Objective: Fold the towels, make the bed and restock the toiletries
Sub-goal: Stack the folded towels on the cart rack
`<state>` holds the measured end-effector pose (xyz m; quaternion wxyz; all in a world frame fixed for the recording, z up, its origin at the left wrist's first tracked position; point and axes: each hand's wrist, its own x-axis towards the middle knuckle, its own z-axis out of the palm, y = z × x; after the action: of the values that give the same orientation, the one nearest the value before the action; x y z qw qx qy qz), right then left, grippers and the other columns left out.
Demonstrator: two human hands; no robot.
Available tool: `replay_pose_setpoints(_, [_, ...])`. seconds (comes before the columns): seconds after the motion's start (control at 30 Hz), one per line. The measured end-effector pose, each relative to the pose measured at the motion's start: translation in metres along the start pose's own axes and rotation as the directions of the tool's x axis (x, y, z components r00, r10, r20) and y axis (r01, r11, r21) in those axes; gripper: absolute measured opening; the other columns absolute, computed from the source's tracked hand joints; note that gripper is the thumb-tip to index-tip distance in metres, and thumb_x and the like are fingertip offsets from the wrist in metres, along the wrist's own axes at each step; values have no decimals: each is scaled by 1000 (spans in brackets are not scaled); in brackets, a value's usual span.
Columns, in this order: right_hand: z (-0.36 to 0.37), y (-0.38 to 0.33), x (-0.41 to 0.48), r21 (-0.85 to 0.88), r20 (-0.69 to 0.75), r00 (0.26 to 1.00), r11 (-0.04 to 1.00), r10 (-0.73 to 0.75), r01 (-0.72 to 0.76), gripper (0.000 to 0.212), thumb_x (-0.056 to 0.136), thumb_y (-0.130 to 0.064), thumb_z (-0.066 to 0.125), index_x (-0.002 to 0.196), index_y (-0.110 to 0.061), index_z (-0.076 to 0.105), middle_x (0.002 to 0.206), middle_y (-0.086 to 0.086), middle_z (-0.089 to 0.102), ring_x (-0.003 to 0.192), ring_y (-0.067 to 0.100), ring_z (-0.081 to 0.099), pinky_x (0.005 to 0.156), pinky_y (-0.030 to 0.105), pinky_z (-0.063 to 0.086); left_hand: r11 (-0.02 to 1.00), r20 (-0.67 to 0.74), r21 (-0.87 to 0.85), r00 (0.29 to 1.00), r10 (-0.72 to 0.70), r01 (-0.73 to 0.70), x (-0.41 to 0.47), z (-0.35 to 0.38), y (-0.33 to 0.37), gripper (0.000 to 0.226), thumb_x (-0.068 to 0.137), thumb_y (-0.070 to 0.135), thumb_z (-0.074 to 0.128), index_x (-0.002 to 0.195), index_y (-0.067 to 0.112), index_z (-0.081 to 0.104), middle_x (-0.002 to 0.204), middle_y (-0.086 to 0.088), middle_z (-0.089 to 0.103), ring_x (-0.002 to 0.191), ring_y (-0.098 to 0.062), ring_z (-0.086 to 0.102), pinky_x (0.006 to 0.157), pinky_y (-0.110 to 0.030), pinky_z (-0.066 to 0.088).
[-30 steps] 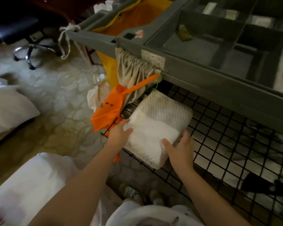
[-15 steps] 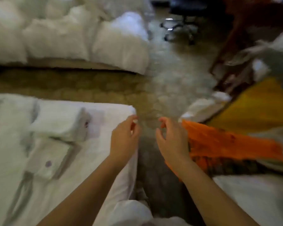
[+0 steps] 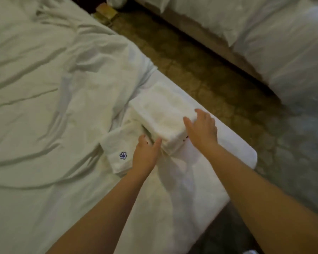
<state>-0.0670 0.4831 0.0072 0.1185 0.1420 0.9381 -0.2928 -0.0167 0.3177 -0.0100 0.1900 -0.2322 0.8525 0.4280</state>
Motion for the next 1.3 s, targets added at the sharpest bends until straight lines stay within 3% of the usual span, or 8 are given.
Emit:
replay_pose_setpoints(0.23, [23, -2, 114, -52, 368, 922, 993, 120, -109, 90, 79, -59, 64, 148, -18, 24, 150, 8, 33, 133, 31, 37, 106, 43, 37, 794, 111, -567, 976, -190, 219, 63, 31, 13, 114, 49, 75, 63, 143, 17, 36, 135, -1, 54, 119, -21, 54, 102, -42, 45])
replay_pose_setpoints(0.37, [20, 13, 148, 69, 640, 754, 966, 148, -248, 106, 42, -74, 80, 133, -29, 48, 130, 0, 58, 112, 25, 58, 98, 45, 47, 697, 107, -646, 940, -323, 313, 83, 43, 22, 123, 42, 71, 67, 144, 12, 31, 137, -3, 50, 122, -26, 51, 102, -42, 44])
replay_pose_setpoints(0.43, [19, 18, 146, 155, 690, 713, 938, 122, -311, 83, 53, -62, 81, 123, -26, 55, 116, 1, 65, 104, 24, 63, 91, 42, 51, 752, 82, -569, 932, -353, 334, 84, 51, 18, 119, 54, 67, 70, 147, 10, 22, 144, -9, 42, 127, -30, 46, 104, -43, 41])
replay_pose_setpoints(0.67, [6, 69, 68, 369, 592, 760, 749, 267, -551, 54, 77, -41, 73, 118, -12, 52, 107, 7, 63, 96, 26, 61, 82, 42, 53, 869, -2, -454, 976, -219, 194, 79, 60, 7, 115, 67, 55, 77, 151, 24, 4, 154, -9, 26, 136, -31, 35, 109, -47, 35])
replay_pose_setpoints(0.87, [-67, 104, -30, 576, 356, 842, 614, 405, -539, 46, 79, -35, 73, 116, -20, 49, 109, 4, 60, 94, 22, 58, 85, 42, 50, 811, 435, -520, 900, -20, 269, 14, 97, 41, 73, 85, 31, 67, 145, 12, 30, 139, -12, 50, 102, -21, 60, 64, -23, 53])
replay_pose_setpoints(0.97, [-124, 108, -92, 688, 223, 852, 543, 473, -481, 30, 81, -31, 71, 103, -16, 58, 102, 5, 64, 88, 19, 62, 75, 35, 54, 842, 443, -525, 885, 146, 124, -42, 97, 82, 77, 82, 37, 70, 144, 17, 30, 134, -5, 51, 107, -20, 57, 77, -31, 51])
replay_pose_setpoints(1.1, [-189, 114, -207, 879, 74, 805, 342, 589, -331, 10, 86, -29, 63, 91, -22, 57, 77, -4, 67, 68, 11, 65, 55, 26, 51, 828, 526, -521, 687, 501, -205, -135, 78, 143, 93, 75, 44, 70, 147, 32, 13, 126, 11, 42, 96, -3, 50, 75, -22, 48])
replay_pose_setpoints(1.3, [-221, 112, -426, 969, -172, 715, 247, 678, -1, 57, 62, -34, 71, 115, -18, 58, 85, -5, 75, 75, 9, 71, 58, 24, 57, 761, 725, -449, 306, 616, -469, -306, 67, 158, 111, 72, 33, 78, 149, 35, -3, 150, 4, 24, 121, -14, 39, 94, -34, 38])
